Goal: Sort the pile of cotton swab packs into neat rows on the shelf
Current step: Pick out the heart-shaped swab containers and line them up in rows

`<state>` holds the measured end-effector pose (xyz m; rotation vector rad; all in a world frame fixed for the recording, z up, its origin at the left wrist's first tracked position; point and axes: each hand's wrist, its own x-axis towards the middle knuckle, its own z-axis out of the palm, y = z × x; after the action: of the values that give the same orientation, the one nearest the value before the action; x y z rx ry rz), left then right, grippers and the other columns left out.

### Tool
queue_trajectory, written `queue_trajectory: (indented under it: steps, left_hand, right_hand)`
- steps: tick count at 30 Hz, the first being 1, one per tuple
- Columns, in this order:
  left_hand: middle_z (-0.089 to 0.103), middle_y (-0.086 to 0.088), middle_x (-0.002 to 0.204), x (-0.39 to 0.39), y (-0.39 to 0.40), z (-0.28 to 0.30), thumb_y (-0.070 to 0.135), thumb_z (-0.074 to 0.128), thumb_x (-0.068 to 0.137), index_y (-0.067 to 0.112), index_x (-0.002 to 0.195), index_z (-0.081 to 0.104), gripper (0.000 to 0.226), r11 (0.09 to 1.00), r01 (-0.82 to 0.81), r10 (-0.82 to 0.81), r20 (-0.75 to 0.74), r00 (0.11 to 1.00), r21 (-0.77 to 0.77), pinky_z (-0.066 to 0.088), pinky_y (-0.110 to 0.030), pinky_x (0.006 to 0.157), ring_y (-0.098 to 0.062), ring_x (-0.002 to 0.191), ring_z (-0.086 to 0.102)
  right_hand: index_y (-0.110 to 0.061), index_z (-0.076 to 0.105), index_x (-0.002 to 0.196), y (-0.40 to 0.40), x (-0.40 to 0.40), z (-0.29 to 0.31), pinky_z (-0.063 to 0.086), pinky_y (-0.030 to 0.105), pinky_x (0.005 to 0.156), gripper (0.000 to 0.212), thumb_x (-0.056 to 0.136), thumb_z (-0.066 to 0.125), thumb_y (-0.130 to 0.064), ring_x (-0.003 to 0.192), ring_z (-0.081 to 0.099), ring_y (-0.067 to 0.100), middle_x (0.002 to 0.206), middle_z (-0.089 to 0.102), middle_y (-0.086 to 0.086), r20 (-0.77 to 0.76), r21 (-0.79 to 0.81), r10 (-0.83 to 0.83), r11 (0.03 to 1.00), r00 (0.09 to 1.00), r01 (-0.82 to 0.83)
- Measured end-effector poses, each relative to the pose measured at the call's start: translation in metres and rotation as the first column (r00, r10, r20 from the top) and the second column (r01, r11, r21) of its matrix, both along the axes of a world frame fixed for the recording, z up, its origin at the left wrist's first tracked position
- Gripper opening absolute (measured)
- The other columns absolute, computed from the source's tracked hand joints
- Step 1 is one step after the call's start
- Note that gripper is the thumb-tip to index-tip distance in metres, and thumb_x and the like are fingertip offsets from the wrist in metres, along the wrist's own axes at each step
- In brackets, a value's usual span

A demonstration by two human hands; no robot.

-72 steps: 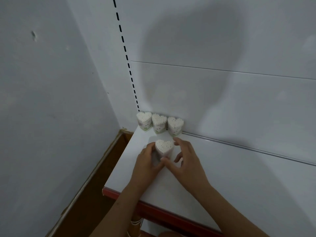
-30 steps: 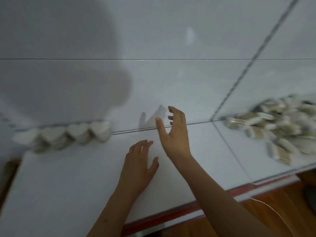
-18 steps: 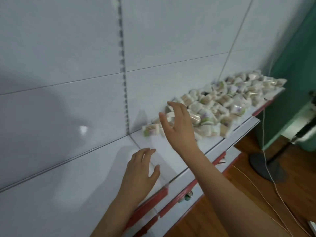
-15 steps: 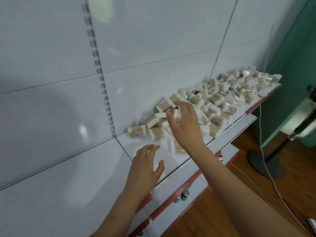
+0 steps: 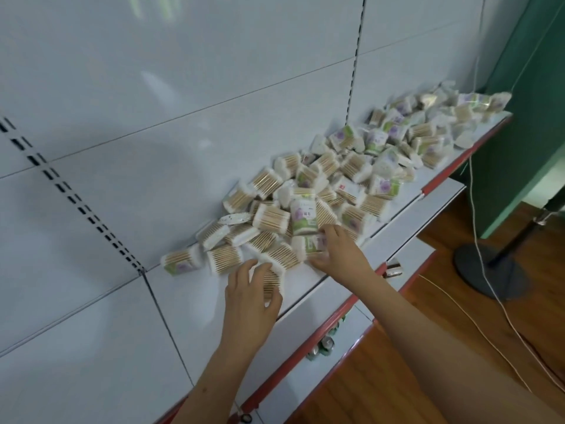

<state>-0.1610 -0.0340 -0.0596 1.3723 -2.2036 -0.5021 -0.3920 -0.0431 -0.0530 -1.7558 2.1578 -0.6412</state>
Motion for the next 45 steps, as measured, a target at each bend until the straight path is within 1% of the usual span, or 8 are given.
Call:
queue_trajectory:
  steps: [12, 18, 21, 25, 29, 33, 39, 45]
  left_hand:
    - [0.049, 0.016, 0.129, 0.010, -0.049, 0.023, 0.018, 0.060, 0.095, 0.040, 0.127, 0.050, 0.040, 0.992, 0.105, -0.123, -0.310, 0.943, -0.076, 0.040, -0.028, 0.103, -0.007, 0.128, 0.044]
    - [0.055, -0.012, 0.129, 0.065, -0.095, 0.002, 0.037, 0.056, 0.083, 0.011, 0.124, 0.060, 0.048, 0.926, -0.217, 0.218, -0.030, 0.975, -0.309, 0.037, -0.053, 0.102, -0.036, 0.123, 0.048]
    - [0.052, -0.016, 0.135, 0.094, -0.112, -0.015, 0.052, 0.065, 0.071, 0.015, 0.124, 0.061, 0.065, 0.898, -0.381, 0.410, 0.108, 0.906, -0.218, 0.035, -0.060, 0.102, -0.043, 0.126, 0.044]
    - [0.053, -0.011, 0.129, 0.112, -0.120, -0.021, 0.045, 0.081, 0.070, 0.016, 0.127, 0.059, 0.067, 0.955, -0.295, 0.293, 0.167, 0.942, -0.010, 0.048, -0.049, 0.087, -0.041, 0.108, 0.057]
    - [0.051, 0.002, 0.123, 0.112, -0.118, -0.009, 0.031, 0.083, 0.076, 0.024, 0.122, 0.061, 0.052, 0.931, -0.359, 0.359, 0.019, 0.933, 0.063, 0.052, -0.037, 0.079, -0.025, 0.101, 0.059]
    - [0.055, 0.008, 0.107, 0.111, -0.103, 0.007, 0.026, 0.071, 0.089, 0.027, 0.105, 0.061, 0.019, 0.880, -0.474, 0.468, -0.227, 0.854, 0.032, 0.046, -0.032, 0.070, -0.015, 0.098, 0.058]
    - [0.047, 0.008, 0.129, 0.108, -0.107, 0.002, 0.036, 0.076, 0.085, 0.032, 0.137, 0.049, 0.058, 0.922, -0.308, 0.339, -0.105, 0.935, 0.235, 0.044, -0.035, 0.095, -0.012, 0.117, 0.047]
    - [0.061, 0.011, 0.122, 0.104, -0.100, -0.002, 0.040, 0.069, 0.091, 0.032, 0.132, 0.054, 0.044, 0.918, -0.254, 0.309, -0.149, 0.939, 0.306, 0.047, -0.033, 0.098, -0.007, 0.112, 0.058]
  right_hand:
    - [-0.025, 0.043, 0.133, 0.020, -0.005, 0.008, 0.049, 0.019, 0.086, 0.068, 0.079, 0.082, -0.035, 0.103, 0.053, 0.001, 0.128, 0.045, -0.015, 0.093, -0.167, 0.061, 0.985, 0.994, -0.045]
    - [-0.042, 0.038, 0.129, 0.013, 0.019, 0.025, 0.050, 0.007, 0.078, 0.066, 0.081, 0.081, -0.027, 0.101, 0.060, -0.003, 0.130, 0.047, -0.016, 0.289, -0.220, 0.137, 0.973, 0.947, -0.074]
    - [-0.050, 0.035, 0.126, -0.006, 0.037, 0.031, 0.057, 0.018, 0.077, 0.069, 0.081, 0.081, -0.025, 0.098, 0.065, 0.000, 0.130, 0.051, -0.014, 0.347, -0.228, 0.209, 0.964, 0.914, -0.134]
    - [-0.046, 0.041, 0.124, -0.030, 0.054, 0.033, 0.058, 0.024, 0.066, 0.067, 0.078, 0.083, -0.020, 0.079, 0.068, 0.008, 0.118, 0.058, -0.013, 0.391, -0.213, 0.261, 0.959, 0.883, -0.189]
    - [-0.049, 0.043, 0.120, -0.042, 0.062, 0.035, 0.056, 0.023, 0.065, 0.068, 0.080, 0.078, -0.006, 0.070, 0.070, 0.010, 0.096, 0.065, -0.005, 0.492, -0.181, 0.302, 0.953, 0.816, -0.243]
    - [-0.046, 0.046, 0.123, -0.052, 0.071, 0.034, 0.057, 0.025, 0.073, 0.065, 0.081, 0.076, -0.006, 0.085, 0.070, 0.011, 0.106, 0.065, -0.011, 0.556, -0.203, 0.355, 0.935, 0.751, -0.291]
    - [-0.044, 0.043, 0.126, -0.061, 0.083, 0.027, 0.059, 0.031, 0.081, 0.065, 0.081, 0.076, -0.011, 0.091, 0.069, 0.007, 0.109, 0.065, -0.011, 0.564, -0.168, 0.347, 0.937, 0.750, -0.307]
    - [-0.044, 0.042, 0.125, -0.062, 0.084, 0.022, 0.059, 0.033, 0.080, 0.071, 0.078, 0.069, 0.001, 0.092, 0.069, 0.012, 0.112, 0.064, -0.001, 0.649, -0.151, 0.331, 0.939, 0.685, -0.310]
